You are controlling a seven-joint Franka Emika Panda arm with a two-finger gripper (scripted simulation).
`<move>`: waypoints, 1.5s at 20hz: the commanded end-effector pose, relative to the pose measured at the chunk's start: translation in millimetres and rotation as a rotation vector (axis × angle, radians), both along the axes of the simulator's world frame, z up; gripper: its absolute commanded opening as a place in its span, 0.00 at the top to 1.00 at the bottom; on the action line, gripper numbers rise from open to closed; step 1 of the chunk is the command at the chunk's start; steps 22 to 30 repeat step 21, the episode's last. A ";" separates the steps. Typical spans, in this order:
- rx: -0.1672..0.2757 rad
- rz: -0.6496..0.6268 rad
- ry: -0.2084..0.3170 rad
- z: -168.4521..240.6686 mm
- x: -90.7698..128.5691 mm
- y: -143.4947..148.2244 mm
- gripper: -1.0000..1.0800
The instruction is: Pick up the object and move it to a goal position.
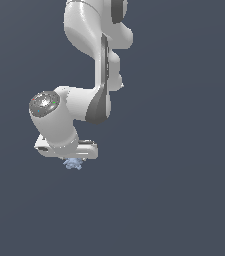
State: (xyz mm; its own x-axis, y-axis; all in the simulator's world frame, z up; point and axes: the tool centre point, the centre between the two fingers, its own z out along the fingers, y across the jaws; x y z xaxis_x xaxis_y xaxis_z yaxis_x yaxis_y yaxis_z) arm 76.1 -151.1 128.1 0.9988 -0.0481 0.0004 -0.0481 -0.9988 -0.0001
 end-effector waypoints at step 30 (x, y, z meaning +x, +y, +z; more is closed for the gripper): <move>0.000 0.001 0.000 43.6 21.7 -98.1 1.00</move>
